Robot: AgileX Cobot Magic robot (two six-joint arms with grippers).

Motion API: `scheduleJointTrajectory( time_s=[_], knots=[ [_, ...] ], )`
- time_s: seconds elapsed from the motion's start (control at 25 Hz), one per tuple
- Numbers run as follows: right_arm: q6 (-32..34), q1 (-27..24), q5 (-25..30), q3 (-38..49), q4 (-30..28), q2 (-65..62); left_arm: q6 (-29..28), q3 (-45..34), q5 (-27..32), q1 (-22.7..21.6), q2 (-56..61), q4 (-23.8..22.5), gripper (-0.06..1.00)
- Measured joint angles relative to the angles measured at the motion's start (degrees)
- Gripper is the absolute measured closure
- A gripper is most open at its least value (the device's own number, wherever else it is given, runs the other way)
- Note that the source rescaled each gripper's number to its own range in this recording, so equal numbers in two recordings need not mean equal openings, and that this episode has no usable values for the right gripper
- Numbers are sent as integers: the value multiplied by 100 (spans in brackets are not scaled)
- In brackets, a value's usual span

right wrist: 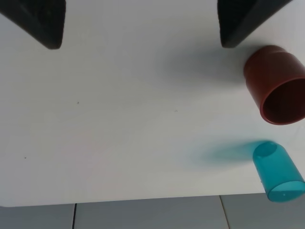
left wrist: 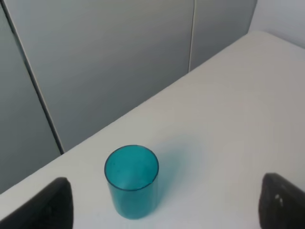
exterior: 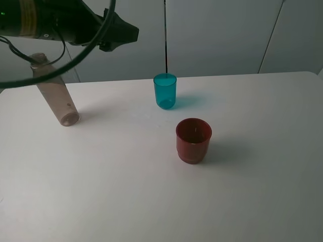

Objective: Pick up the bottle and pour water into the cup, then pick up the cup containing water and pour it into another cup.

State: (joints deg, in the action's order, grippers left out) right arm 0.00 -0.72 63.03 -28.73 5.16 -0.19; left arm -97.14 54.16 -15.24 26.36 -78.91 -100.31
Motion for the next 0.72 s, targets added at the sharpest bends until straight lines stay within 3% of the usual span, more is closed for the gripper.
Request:
scheduleJointTrajectory(
  time_s=[0.36, 0.72],
  knots=[
    [0, 0, 0, 0, 0, 0, -337, -1208, 467, 0, 1939, 0, -3],
    [0, 0, 0, 0, 0, 0, -407, -1847, 1111, 0, 3475, 0, -3]
  ],
)
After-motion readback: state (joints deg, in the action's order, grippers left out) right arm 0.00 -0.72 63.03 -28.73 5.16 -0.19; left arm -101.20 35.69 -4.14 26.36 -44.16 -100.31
